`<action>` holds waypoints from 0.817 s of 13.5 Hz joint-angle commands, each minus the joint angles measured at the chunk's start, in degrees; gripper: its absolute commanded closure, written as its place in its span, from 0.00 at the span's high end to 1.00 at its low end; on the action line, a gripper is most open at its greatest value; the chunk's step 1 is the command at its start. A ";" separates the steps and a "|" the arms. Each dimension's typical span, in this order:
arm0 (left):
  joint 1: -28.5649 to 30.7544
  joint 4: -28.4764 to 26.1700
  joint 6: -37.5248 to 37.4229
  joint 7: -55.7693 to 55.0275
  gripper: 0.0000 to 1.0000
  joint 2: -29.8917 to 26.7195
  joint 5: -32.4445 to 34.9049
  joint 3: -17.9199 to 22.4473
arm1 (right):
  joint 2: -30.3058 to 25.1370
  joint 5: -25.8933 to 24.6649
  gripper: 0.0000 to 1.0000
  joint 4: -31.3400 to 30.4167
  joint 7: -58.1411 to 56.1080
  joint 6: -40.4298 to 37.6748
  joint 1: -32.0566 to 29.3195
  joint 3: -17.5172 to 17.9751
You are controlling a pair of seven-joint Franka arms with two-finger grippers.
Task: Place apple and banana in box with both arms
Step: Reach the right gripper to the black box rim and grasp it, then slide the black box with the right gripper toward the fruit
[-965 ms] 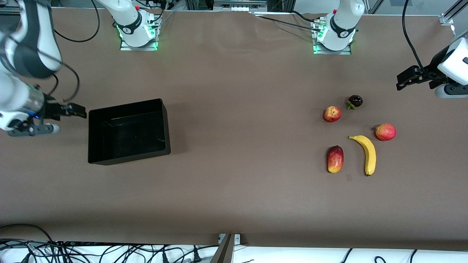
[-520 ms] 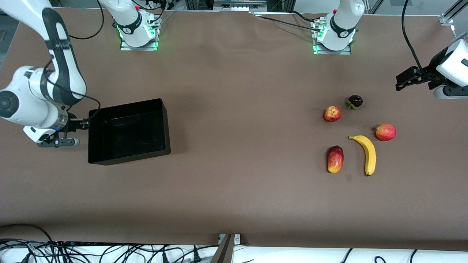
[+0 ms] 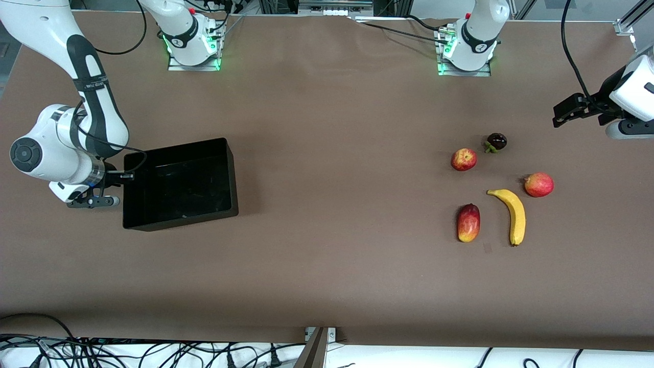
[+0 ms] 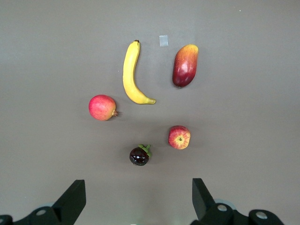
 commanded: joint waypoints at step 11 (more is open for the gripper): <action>-0.10 0.91 0.10 -0.39 1.00 0.35 0.28 0.15 | -1.96 7.77 0.00 21.20 18.30 -22.32 8.09 11.64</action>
